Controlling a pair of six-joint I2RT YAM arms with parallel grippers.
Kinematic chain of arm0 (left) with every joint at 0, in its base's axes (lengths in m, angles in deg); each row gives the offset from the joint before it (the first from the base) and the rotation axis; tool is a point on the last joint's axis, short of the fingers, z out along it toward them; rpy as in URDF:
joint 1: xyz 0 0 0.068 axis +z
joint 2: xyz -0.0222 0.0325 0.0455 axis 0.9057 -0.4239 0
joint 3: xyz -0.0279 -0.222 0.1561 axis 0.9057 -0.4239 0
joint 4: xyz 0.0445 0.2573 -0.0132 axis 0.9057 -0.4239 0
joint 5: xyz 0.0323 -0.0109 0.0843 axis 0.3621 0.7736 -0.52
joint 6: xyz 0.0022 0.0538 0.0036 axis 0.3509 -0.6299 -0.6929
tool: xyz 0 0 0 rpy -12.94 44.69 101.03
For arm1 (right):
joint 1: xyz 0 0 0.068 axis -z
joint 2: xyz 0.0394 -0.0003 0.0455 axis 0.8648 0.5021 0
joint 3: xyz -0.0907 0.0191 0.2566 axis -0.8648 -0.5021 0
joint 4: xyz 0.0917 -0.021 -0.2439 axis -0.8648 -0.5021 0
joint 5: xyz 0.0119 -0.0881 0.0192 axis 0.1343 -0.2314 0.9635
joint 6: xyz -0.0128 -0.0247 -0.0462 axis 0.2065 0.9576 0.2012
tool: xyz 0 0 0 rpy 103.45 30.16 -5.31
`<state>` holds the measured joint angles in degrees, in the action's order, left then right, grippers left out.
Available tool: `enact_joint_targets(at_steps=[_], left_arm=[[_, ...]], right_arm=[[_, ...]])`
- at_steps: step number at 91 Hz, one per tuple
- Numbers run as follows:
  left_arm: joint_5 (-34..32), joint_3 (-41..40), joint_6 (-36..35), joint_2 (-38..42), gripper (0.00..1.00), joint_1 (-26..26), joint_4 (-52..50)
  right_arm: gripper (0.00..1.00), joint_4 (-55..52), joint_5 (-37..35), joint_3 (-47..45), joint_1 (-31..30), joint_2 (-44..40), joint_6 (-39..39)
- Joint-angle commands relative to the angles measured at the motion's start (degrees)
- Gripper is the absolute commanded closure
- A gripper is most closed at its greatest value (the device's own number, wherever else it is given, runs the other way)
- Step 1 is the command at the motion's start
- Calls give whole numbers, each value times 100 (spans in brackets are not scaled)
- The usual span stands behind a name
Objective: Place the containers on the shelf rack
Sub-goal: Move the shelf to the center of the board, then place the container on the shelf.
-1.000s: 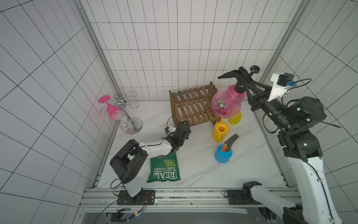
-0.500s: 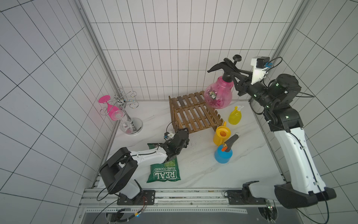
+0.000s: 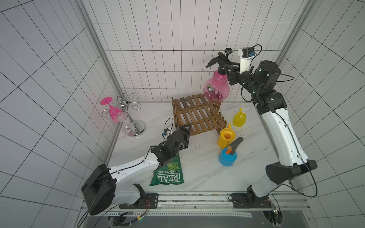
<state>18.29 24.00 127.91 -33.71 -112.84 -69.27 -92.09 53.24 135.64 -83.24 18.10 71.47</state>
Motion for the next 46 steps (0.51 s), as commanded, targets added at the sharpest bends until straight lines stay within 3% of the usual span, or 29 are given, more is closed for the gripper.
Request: enact_joint_targets(at_steps=[1,37,46], left_arm=[[-119,-209,-1022,735,16,43,-547],[-1175,-548,-3991,3248,15,184,-1678],[-1380,-618,-4239,3653,15,189,-1953]], right_arm=[[100,417,-105,375,-75,107,10],[100,386,-336,632,-272,551,189],[100,348,-466,650,-273,599,313]])
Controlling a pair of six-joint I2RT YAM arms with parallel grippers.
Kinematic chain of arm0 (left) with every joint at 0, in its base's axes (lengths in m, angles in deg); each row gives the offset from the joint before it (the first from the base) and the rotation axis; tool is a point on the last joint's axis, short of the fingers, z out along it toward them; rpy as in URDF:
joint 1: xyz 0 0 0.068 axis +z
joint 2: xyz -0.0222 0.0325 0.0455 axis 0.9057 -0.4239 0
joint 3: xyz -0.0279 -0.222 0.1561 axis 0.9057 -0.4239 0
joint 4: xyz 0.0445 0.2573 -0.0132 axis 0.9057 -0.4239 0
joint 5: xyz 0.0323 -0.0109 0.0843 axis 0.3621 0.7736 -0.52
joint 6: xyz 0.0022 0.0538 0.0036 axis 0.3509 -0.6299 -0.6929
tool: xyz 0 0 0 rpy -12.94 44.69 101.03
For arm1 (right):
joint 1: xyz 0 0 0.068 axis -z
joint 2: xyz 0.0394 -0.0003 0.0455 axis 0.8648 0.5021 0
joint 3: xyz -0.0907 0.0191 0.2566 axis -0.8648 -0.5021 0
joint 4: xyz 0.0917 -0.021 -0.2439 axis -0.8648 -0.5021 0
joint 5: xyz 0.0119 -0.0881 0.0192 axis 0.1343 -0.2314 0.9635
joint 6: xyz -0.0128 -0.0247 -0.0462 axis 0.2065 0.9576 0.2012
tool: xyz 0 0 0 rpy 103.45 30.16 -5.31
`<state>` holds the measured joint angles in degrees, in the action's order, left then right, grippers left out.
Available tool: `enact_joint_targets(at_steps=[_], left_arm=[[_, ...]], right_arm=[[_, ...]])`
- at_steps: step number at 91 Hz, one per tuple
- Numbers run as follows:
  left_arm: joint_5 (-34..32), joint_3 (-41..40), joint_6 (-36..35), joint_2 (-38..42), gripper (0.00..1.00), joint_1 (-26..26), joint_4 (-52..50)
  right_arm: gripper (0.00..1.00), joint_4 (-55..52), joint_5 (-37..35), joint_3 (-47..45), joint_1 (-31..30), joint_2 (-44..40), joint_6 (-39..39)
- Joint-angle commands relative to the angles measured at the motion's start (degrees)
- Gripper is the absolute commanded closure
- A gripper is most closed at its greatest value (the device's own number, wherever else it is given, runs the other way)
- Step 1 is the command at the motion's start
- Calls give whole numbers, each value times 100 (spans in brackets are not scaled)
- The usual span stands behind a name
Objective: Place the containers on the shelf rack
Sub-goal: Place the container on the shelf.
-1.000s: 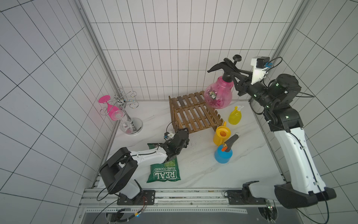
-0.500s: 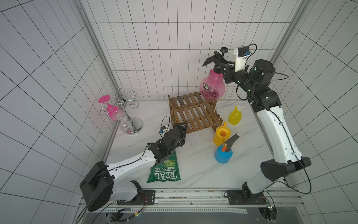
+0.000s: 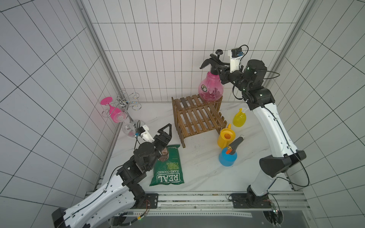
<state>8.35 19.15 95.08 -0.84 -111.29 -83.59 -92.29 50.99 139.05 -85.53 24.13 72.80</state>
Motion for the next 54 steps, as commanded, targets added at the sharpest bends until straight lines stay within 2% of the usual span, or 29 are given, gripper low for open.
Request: enact_joint_targets(at_steps=[1,15,32,54], left_arm=[[-403,-139,-962,407,15,37,-543],[-589,-386,-890,785,15,40,-598],[-588,-373,-930,787,15,49,-599],[-582,-360,-932,830,15,50,-663]], right_arm=[[100,372,-256,306,-48,3,185],[100,349,-313,267,-52,47,242],[97,366,-358,193,-50,130,235],[68,386,-297,137,-47,181,179]])
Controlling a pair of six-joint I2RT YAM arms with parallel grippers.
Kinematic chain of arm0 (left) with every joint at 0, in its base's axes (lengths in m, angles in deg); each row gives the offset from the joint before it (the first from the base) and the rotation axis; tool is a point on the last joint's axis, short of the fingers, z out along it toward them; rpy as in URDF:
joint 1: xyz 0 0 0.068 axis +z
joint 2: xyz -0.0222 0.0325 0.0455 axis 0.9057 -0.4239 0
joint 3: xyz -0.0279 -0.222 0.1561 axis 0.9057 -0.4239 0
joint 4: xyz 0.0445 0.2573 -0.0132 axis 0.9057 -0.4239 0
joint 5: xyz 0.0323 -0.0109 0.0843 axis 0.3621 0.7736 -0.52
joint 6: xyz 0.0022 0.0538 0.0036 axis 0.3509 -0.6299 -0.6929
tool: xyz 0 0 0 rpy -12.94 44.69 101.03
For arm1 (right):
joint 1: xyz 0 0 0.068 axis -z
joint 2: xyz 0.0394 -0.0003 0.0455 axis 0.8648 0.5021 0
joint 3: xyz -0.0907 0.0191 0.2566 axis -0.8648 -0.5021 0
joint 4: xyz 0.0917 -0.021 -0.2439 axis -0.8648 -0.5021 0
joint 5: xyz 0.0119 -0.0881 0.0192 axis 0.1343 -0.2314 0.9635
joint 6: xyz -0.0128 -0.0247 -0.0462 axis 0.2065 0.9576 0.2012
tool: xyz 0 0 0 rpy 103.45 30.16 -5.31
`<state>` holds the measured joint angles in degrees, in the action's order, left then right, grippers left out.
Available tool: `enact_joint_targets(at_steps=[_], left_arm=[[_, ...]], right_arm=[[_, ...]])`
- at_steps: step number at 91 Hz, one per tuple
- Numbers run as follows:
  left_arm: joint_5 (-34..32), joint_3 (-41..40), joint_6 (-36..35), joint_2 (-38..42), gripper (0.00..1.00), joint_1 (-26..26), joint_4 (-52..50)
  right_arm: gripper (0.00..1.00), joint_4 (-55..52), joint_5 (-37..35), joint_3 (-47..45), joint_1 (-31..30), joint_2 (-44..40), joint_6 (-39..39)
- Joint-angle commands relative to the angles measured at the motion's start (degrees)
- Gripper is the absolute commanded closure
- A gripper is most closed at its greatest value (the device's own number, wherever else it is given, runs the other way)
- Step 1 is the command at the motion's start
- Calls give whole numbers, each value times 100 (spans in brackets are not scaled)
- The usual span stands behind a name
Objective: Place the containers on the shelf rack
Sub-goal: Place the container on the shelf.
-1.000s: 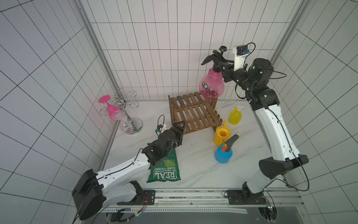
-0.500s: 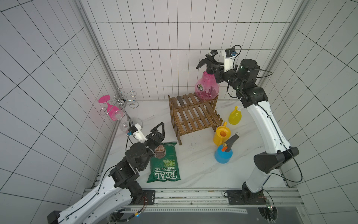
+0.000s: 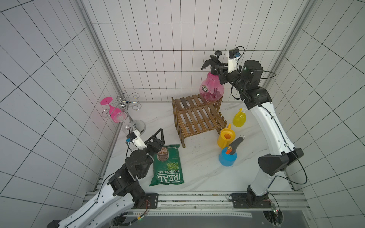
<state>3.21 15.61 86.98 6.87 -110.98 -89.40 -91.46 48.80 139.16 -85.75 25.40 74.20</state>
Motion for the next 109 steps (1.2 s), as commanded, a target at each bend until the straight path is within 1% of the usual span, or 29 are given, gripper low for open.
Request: enact_joint_targets(at_steps=[1,8,23,64,73,79,85,94,102,109], left_arm=[[-75,-4,-121,65,15,19,-85],[-112,-17,-121,121,15,18,-103],[-176,-54,-89,181,15,27,-148],[-188,-108,52,332,15,36,-279],[-160,-94,64,360,15,36,-316],[-134,-70,50,370,15,34,-328],[-84,-52,-10,365,15,34,-319],[108,-31,-229,354,15,36,-222],[425,-46,-623,345,15,36,14],[787,-64,-1060,289,15,36,265]], right_arm=[[66,302,-78,126,-28,52,36],[58,302,-86,133,-37,52,32],[47,285,-71,129,-44,-4,45],[45,224,-70,48,-64,-198,133],[41,199,-53,42,-68,-258,144],[36,155,-25,38,-65,-324,152],[32,79,27,37,-72,-417,156],[27,-149,138,63,-73,-622,134],[22,-390,288,18,-68,-896,114],[20,-550,451,-183,-70,-1249,76]])
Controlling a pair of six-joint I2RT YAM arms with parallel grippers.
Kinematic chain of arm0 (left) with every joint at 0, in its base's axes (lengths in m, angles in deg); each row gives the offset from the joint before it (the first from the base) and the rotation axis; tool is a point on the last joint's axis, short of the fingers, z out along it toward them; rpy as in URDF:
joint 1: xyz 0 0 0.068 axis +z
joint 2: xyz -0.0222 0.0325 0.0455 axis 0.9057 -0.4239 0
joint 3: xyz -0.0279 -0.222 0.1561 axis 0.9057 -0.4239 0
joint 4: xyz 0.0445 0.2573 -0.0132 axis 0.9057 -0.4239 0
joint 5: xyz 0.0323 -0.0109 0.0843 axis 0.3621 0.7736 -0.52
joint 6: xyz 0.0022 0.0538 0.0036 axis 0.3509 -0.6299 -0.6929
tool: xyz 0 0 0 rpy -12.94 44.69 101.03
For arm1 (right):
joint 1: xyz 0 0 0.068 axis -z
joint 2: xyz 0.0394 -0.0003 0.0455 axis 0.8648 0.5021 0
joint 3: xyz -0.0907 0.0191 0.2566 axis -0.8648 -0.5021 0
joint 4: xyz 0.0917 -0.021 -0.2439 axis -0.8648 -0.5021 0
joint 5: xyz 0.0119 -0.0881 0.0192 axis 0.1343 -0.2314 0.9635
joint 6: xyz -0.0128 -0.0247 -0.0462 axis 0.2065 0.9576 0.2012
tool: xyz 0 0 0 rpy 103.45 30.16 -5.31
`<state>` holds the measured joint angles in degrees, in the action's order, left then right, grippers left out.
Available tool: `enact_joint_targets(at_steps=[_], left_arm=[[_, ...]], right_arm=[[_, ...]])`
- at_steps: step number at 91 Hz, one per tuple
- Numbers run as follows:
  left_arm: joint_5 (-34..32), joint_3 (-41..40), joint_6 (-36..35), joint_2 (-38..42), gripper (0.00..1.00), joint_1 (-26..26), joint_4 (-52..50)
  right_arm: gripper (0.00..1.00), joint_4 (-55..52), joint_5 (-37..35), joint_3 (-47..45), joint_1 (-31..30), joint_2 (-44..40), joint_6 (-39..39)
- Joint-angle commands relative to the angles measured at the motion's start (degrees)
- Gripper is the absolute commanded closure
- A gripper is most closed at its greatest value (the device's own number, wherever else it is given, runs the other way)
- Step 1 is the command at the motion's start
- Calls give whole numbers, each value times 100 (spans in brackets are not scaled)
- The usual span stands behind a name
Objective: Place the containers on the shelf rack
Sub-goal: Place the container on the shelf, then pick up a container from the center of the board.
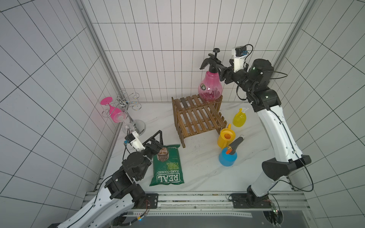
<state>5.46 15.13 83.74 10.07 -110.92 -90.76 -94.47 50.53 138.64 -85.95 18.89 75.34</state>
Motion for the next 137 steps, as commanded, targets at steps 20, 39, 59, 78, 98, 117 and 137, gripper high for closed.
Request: enact_joint_targets(at_steps=[20,39,59,78,98,117,137], left_arm=[[2485,110,-2047,-766,15,21,1202],[3409,904,-3643,-2263,15,-776,729],[3755,1395,-4984,-3453,15,-1848,1136],[3678,2142,-4802,-4822,16,-2158,1607],[2470,2990,-4512,-5958,18,-2563,1563],[1501,3659,-4269,-6558,20,-2608,1163],[1357,4324,-4428,-7253,33,-2610,1032]], right_arm=[[19,271,1130,-2646,18,-2716,-543],[12,454,1324,-5975,16,-5329,-2282],[1,-1330,-190,-7189,20,-7201,-3161],[1,-2404,-1513,-7303,19,-7619,-3222],[1,-2647,-2326,-7556,20,-7794,-3386],[1,-2583,-2472,-7732,24,-7959,-3285],[1,-2457,-2375,-7730,23,-7931,-3115]])
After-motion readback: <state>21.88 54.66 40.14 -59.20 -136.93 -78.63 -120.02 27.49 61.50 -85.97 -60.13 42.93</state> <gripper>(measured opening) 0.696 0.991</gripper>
